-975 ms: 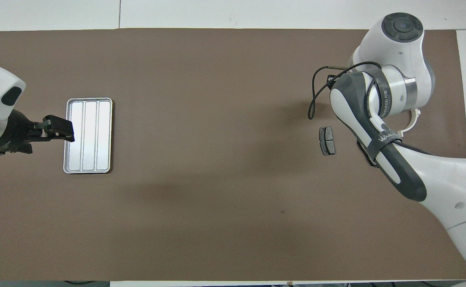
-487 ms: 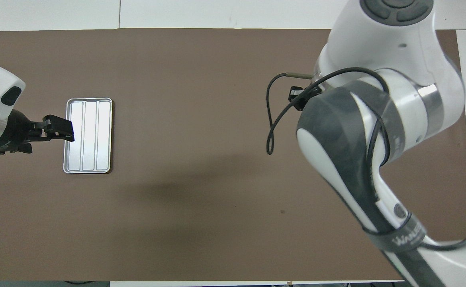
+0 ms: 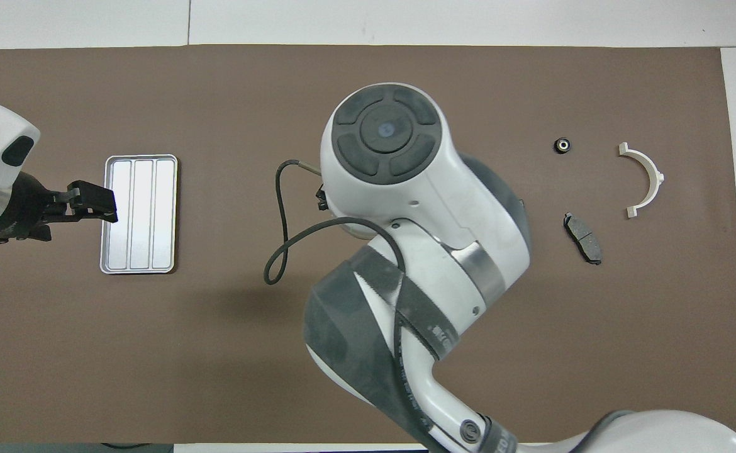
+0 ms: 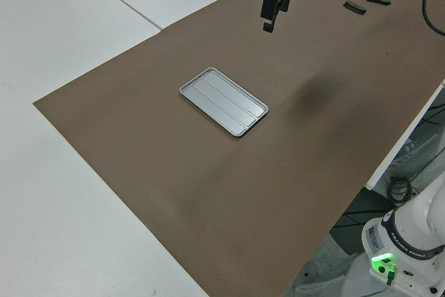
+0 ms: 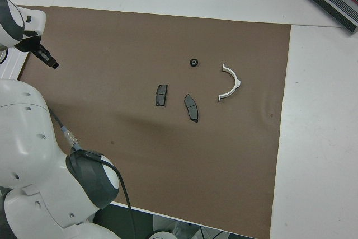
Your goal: Pick bearing gear from pile to tray
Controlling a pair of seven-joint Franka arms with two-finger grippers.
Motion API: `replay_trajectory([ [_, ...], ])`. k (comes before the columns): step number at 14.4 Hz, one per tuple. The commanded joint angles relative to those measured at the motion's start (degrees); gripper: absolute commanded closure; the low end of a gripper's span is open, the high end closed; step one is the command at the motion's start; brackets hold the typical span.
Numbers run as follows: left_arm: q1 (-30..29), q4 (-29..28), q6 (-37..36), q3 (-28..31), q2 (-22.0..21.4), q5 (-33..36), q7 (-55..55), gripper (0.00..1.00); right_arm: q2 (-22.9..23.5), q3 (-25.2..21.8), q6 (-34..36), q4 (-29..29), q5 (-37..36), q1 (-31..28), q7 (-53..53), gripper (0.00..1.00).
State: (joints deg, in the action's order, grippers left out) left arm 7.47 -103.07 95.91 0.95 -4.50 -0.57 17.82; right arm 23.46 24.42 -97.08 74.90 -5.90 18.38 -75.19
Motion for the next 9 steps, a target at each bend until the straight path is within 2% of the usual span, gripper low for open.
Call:
replay_trajectory([
  [1, 0.8, -2.8, 1.7, 0.5, -2.3, 0.2, 0.6, 0.00, 2.5, 0.0, -8.2, 5.0, -0.2, 0.7, -3.3, 1.00],
  [3, 0.9, -3.1, 1.9, 0.5, -2.4, 0.2, 0.7, 0.00, 2.8, -0.1, -12.8, 9.0, -0.6, 0.9, -3.4, 1.00],
  [6, 0.9, -3.9, 2.6, 0.5, -2.8, 0.2, 0.7, 0.00, 9.3, -0.2, -17.2, 9.0, -8.1, 3.7, -8.5, 1.00],
  [9, 0.8, -4.3, 2.8, 0.5, -3.0, 0.2, 0.7, 0.00, 12.7, -0.2, -21.0, 9.0, -10.3, 3.8, -9.5, 1.00],
])
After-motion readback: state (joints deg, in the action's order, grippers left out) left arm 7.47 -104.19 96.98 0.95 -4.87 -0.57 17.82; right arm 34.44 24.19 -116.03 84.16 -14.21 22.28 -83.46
